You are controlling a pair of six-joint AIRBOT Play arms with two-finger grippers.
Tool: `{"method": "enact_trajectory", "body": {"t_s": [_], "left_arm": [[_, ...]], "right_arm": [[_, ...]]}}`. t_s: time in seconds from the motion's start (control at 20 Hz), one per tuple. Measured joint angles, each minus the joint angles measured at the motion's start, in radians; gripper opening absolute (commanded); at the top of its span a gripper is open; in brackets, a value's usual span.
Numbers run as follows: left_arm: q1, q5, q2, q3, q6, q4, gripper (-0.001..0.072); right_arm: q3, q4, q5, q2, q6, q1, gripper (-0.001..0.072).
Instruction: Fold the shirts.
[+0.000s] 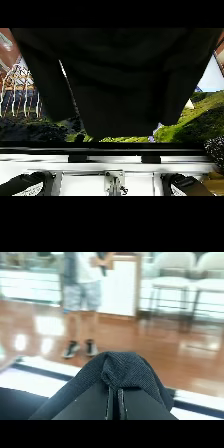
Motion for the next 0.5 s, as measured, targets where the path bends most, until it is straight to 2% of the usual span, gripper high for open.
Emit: {"method": "enact_trajectory", "body": {"t_s": [0.2,0.3,0.4,0.5], "left_arm": [[0.0,0.124,-0.071,0.0,-0.004,-0.156,0.0066],[0.013,0.135,-0.084,0.0,0.054,-0.197,0.0066],[0.046,0.082,-0.089,0.0,0.105,-0.204,0.0065],[0.087,-0.044,-0.098,-0.004,0.134,-0.183,0.0065]], "right_arm": [[0.001,-0.051,0.046,0.0,0.008,0.0,0.0082],[0.001,-0.061,0.046,0.0,0.01,0.0,0.0081],[0.001,-0.06,-0.011,0.0,0.016,0.0,0.0081],[-0.011,-0.011,-0.127,-0.006,0.021,0.002,0.0081]]}}
